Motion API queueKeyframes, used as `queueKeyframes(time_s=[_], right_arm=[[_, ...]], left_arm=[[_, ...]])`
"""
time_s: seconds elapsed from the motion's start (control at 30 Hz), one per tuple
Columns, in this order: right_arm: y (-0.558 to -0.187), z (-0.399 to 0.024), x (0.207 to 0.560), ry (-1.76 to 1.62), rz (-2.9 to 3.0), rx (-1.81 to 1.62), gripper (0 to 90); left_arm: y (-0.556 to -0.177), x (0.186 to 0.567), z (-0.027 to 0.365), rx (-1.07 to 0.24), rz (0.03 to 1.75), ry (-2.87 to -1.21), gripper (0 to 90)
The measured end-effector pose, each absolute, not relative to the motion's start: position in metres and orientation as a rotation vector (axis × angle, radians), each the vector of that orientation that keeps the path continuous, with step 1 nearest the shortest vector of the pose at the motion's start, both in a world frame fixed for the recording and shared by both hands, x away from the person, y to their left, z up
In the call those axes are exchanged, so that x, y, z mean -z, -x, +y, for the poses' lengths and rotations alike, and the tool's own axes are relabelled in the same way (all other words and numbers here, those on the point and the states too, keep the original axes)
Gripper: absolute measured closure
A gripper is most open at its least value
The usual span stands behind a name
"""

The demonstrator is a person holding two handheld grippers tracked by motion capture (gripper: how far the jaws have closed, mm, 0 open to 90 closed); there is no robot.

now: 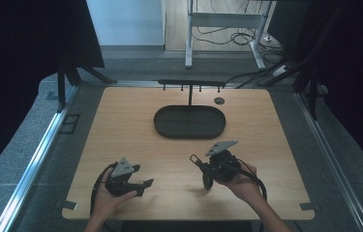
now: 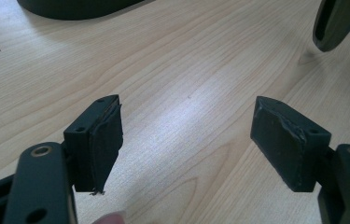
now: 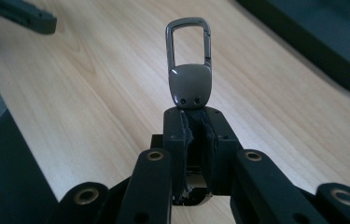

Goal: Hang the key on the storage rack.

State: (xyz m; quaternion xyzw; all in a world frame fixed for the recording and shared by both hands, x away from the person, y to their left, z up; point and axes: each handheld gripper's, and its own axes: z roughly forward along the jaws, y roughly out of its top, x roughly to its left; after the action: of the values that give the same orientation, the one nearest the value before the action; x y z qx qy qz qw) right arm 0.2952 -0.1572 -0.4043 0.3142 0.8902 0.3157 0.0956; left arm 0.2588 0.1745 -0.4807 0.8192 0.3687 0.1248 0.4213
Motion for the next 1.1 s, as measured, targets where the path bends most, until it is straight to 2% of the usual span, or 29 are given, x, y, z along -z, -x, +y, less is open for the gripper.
queueKeyframes(time_s=[1.1], right_arm=[[-0.317, -0.181, 0.385, -1.029, 2.495, -1.045, 81.1]], left_arm=[[-0.259, 0.480, 0.176, -0.300, 0.918, -2.042, 25.6]])
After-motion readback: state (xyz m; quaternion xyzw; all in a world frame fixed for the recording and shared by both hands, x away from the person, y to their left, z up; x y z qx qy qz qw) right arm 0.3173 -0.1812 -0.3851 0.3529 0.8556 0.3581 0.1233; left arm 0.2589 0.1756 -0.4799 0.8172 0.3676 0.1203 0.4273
